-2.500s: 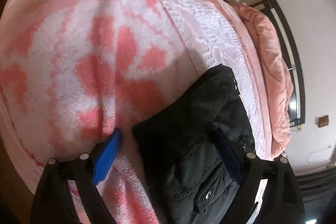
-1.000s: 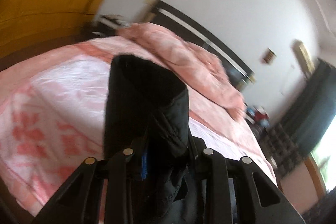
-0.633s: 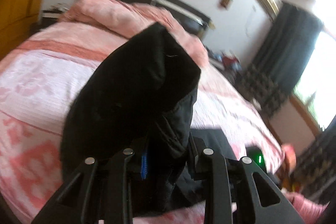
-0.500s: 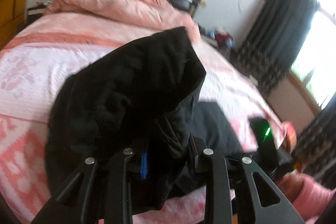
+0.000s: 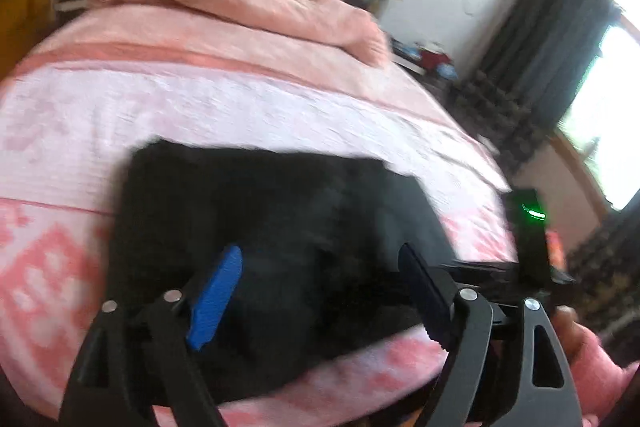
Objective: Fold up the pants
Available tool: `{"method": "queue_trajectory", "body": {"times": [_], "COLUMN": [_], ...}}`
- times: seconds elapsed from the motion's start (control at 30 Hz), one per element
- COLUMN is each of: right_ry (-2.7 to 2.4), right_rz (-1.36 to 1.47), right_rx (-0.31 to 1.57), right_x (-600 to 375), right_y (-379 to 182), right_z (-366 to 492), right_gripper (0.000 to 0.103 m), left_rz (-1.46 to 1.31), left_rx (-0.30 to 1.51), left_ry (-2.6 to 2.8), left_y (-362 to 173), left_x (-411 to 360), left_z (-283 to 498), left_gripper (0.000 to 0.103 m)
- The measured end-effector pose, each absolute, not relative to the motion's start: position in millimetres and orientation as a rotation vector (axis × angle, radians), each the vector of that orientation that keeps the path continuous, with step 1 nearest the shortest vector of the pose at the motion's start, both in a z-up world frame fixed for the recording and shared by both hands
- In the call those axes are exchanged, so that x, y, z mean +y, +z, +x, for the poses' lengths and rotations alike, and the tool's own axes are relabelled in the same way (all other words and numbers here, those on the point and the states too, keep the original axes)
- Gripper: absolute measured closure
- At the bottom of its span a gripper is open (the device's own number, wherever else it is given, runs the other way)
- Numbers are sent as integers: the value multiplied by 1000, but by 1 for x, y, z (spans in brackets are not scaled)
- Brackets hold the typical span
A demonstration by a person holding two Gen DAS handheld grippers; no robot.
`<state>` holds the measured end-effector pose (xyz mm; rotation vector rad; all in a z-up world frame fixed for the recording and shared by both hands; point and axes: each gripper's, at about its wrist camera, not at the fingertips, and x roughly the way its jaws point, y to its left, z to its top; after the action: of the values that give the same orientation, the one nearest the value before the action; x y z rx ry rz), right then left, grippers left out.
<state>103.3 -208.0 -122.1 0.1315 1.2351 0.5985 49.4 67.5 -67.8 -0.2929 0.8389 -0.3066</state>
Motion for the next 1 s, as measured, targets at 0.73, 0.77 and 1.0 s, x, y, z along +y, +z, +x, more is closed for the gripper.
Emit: {"method": "queue_trajectory", "body": {"times": [0.73, 0.77, 1.0], "right_ry": [556, 559, 596], "right_rz": [200, 205, 174], "right_rx": [1273, 1290, 1305], "right_x": [-160, -158, -133], "right_y": [-101, -107, -121], "right_z": [142, 144, 138], "right_gripper": [11, 11, 38], "left_rz": [-313, -311, -277], "left_rx": [1053, 1052, 1050], "left_ry": [65, 68, 107], "left_y": [-123, -122, -120], "left_x": [141, 143, 151], "left_z": [64, 63, 60], "left_gripper": [4, 4, 4]}}
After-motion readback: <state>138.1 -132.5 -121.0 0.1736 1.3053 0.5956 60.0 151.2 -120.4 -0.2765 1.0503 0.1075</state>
